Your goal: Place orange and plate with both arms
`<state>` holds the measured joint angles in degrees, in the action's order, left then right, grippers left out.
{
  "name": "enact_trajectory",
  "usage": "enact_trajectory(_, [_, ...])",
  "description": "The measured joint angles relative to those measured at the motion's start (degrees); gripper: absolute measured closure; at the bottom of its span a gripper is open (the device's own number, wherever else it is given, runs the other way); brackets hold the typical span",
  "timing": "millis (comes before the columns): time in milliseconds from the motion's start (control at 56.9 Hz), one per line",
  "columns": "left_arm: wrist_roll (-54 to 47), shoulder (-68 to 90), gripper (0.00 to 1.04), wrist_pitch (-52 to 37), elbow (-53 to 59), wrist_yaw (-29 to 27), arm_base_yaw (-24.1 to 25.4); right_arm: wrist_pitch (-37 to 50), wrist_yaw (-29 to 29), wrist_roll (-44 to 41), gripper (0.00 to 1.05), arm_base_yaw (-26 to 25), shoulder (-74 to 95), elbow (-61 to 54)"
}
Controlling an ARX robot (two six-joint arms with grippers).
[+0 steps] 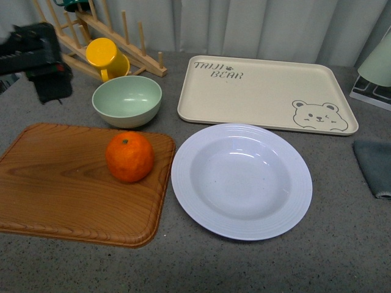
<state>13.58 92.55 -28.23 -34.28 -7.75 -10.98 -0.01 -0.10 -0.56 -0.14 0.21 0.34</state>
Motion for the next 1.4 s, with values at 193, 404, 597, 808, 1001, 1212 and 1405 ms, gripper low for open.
enact_trajectory(193, [-0.5,7.4,0.06,2.9,-4.5,0.2,-2.4,0.0,0.0,0.0,0.09,0.0,0.0,0.0])
enact_trajectory(404, [-0.5,9.2,0.06,5.4,-6.6,4.9,-5.3,0.0,0.0,0.0,0.09,0.0,0.0,0.0])
enact_trajectory(597, [-2.4,12.1,0.06,7.7,-8.0,6.9,-6.8,0.0,0.0,0.0,0.09,0.0,0.0,0.0])
enact_trajectory(808, [-4.5,16.1,0.06,8.1,-9.2,7.4,-6.7,0.0,0.0,0.0,0.09,0.0,0.0,0.0])
enact_trajectory(1001, [-5.0,18.1,0.06,8.1,-10.9,7.8,-6.4,0.0,0.0,0.0,0.09,0.0,0.0,0.0])
enact_trajectory(1212, [-4.7,20.4,0.06,8.1,-12.0,8.4,-6.4,0.0,0.0,0.0,0.09,0.0,0.0,0.0])
enact_trajectory(1405, [-4.3,22.4,0.07,7.9,-12.4,8.2,-6.2,0.0,0.0,0.0,0.09,0.0,0.0,0.0])
